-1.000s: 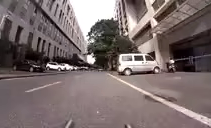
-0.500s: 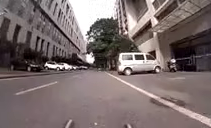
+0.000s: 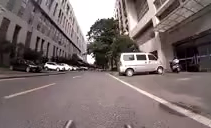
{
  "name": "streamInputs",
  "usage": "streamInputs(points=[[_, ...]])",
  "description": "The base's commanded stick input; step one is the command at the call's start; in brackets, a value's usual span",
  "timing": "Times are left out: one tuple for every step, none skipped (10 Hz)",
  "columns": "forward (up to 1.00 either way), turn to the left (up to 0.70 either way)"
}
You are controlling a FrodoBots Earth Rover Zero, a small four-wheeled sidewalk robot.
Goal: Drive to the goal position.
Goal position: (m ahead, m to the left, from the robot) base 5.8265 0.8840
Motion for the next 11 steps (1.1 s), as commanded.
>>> streamInputs(points=[[0.7,0.0],[0.7,0.0],[0.7,0.0],[0.7,0.0],[0.7,0.0],[0.7,0.0],[0.7,0.0],[0.7,0.0],[0.7,0.0],[0.7,0.0],[0.7,0.0]])
